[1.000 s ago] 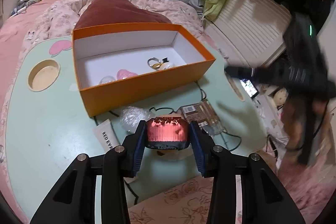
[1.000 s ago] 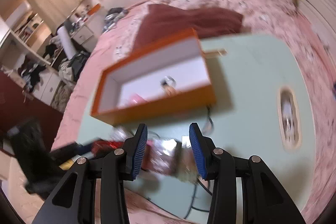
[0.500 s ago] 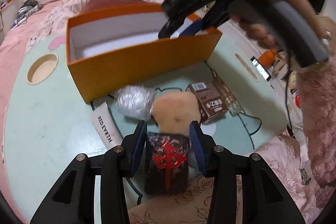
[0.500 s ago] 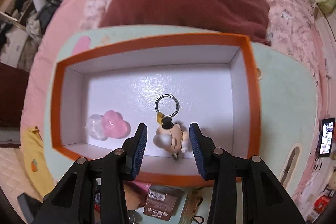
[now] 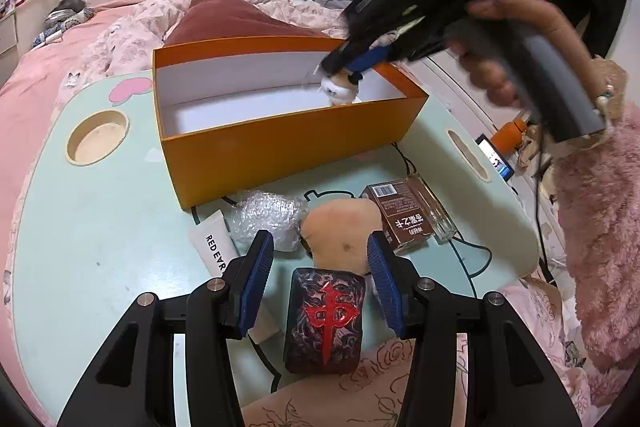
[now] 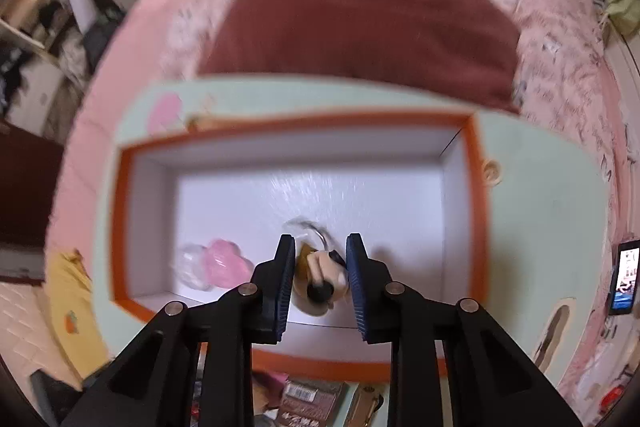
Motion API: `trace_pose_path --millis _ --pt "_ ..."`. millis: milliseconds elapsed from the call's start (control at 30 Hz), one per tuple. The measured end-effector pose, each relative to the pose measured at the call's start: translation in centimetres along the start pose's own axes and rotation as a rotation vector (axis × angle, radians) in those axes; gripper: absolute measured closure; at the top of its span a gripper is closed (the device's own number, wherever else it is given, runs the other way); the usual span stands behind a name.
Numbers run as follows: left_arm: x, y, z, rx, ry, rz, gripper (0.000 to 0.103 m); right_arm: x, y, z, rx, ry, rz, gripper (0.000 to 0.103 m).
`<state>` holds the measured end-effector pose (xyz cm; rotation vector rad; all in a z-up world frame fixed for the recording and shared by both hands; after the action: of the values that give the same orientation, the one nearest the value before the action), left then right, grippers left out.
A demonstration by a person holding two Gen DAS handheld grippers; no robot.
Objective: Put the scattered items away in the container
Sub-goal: 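Lower the mahjong tile onto the table with the left tool while the right tool grasps the keychain figure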
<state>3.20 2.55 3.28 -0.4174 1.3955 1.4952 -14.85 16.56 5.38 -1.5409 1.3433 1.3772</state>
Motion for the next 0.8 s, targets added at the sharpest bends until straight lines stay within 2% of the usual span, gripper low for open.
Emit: trace_pose_path --millis 67,167,233,300,333,367,400,433,500,567,633,700,800 --pt "-0.1 0.0 0.0 -0.001 0.000 0.003 0.053 -2.6 -0.7 0.2 -0.001 0.040 0.061 0.093" --pt "0.2 0.1 -0.2 -0.010 -0.004 -0.003 0.053 -6.2 -1.9 0.6 -0.011 0.089 0.136 0.094" --pt "0.4 0.2 -0.4 -0.017 -0.007 -0.010 0.053 -7.2 -2.3 0.6 -0.024 0.091 0.148 0.094" --pt "0.5 0.2 -0.4 -0.024 -0.010 -0.010 0.053 -6.9 -2.0 0.5 -0.026 0.079 0.123 0.091" --pt "0.5 0.2 -0.4 -0.025 -0.008 -0.010 0.053 -6.1 -1.6 0.2 -0.023 0.070 0.104 0.078" --pt "0.5 0.2 -0.4 -0.023 -0.004 -0.011 0.053 -5.3 -1.5 0.3 -0.011 0.064 0.083 0.060" --pt "0.4 0.2 -0.4 -0.022 0.001 -0.012 0.053 -4.0 -1.1 0.6 0.017 0.066 0.046 0.052" --pt "0.4 0.2 -0.3 -0.020 0.009 -0.011 0.053 -3.0 -1.3 0.9 0.032 0.073 0.013 0.045" --pt "0.3 0.1 -0.3 -0.015 0.021 -0.008 0.053 -0.8 -1.0 0.9 0.047 0.058 -0.052 0.045" --pt "0.2 0.0 -0.1 -0.012 0.024 -0.005 0.053 0.9 -0.4 0.6 0.028 -0.026 -0.076 0.045" --pt "0.4 0.0 0.0 -0.007 0.024 -0.009 0.053 1.8 0.1 0.0 -0.014 -0.166 -0.090 0.046" --pt "0.5 -0.1 0.1 -0.001 0.029 -0.015 0.053 2.9 0.3 -0.7 -0.068 -0.281 -0.154 0.046" --pt "0.7 -0.2 0.4 0.010 0.027 -0.022 0.053 4.9 0.2 -2.0 -0.177 -0.425 -0.308 0.048"
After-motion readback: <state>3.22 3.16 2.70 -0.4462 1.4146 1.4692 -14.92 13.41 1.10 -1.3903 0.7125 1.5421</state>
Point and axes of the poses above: each gripper's, at about its wrist camera, not at the fingertips, and x roughly the way its jaws point, z to its right, y to its top, the point moved 2 cm from there along x, roughly the way its jaws point, and after that the axes turned 6 degrees about -z, right-handed, at the moved point
